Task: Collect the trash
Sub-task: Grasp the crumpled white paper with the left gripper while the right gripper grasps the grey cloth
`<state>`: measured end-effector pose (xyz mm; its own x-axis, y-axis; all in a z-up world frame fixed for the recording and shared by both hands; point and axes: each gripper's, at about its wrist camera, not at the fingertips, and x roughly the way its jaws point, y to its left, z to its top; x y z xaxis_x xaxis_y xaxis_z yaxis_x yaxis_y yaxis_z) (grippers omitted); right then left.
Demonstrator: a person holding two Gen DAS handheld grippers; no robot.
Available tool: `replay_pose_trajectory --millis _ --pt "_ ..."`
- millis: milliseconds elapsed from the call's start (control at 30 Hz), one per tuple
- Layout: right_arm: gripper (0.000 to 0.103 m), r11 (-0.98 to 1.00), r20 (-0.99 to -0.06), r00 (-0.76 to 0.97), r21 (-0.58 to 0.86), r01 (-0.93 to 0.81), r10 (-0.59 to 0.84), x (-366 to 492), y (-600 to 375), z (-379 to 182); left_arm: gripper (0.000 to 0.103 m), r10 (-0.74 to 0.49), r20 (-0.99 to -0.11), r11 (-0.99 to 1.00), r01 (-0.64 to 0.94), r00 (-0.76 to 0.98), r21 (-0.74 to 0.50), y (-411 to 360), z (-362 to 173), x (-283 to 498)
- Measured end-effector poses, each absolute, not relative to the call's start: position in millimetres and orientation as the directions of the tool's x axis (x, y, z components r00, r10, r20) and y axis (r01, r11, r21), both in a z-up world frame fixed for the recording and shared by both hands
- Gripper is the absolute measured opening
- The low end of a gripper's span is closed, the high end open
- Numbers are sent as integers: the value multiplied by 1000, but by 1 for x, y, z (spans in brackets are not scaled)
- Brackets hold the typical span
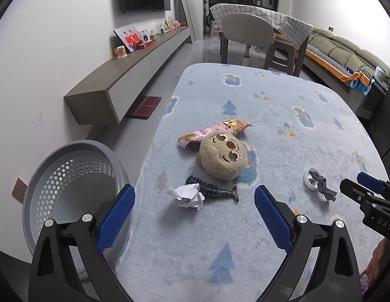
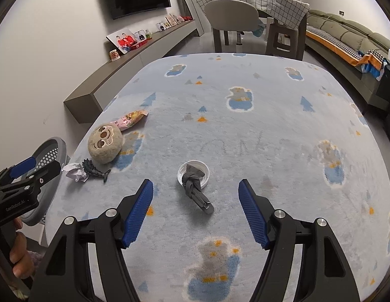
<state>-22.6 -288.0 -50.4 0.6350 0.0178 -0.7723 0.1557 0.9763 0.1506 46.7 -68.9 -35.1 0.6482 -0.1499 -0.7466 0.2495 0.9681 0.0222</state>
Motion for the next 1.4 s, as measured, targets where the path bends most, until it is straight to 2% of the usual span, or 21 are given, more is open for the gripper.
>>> replay_pose_trajectory --millis 700,833,1000,1100,1400 --pt "67 981 -830 557 79 177 -34 4 -284 -92 94 -117 -766 970 238 633 49 -68 -64 63" --pt "53 981 -846 531 61 183 -47 11 -284 -100 94 -114 -770 971 236 628 48 -66 -68 64" --pt "41 983 -850 525 57 173 -43 16 -280 -103 94 -116 -775 974 226 621 35 -60 -72 65" --pt "25 986 -849 528 58 156 -33 17 -276 -102 94 -116 -779 974 223 617 32 -58 -73 64" --pt "19 985 -823 567 126 119 36 9 -269 -89 94 -128 -777 975 221 616 15 -53 -73 61"
